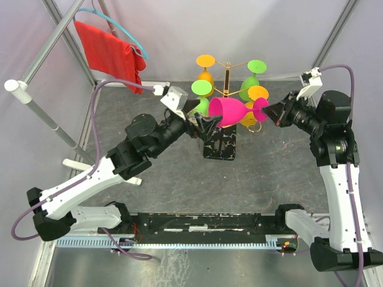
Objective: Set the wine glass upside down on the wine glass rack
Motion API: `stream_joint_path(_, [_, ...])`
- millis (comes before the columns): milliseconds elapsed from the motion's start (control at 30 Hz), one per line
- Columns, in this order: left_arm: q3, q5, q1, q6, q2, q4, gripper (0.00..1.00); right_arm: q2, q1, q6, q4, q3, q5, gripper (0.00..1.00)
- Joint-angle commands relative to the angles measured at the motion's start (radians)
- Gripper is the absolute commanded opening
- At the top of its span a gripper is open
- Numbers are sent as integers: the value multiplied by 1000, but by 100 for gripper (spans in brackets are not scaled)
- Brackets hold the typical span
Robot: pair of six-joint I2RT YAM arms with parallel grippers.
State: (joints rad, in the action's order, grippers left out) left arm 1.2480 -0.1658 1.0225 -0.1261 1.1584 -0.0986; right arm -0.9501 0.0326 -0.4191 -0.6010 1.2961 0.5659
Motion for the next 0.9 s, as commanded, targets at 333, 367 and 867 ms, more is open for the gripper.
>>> stream_joint_path(333, [180,-119,3,75,-201,524,99,-147,86,386,13,322,-72,1])
stream_joint_path(367, [292,-86,2,93,-151,563,99,-153,110,437,2,339,-72,1])
stream_joint_path(867, [852,292,4,146,370,827,99,7,276,800,315,38,10,1])
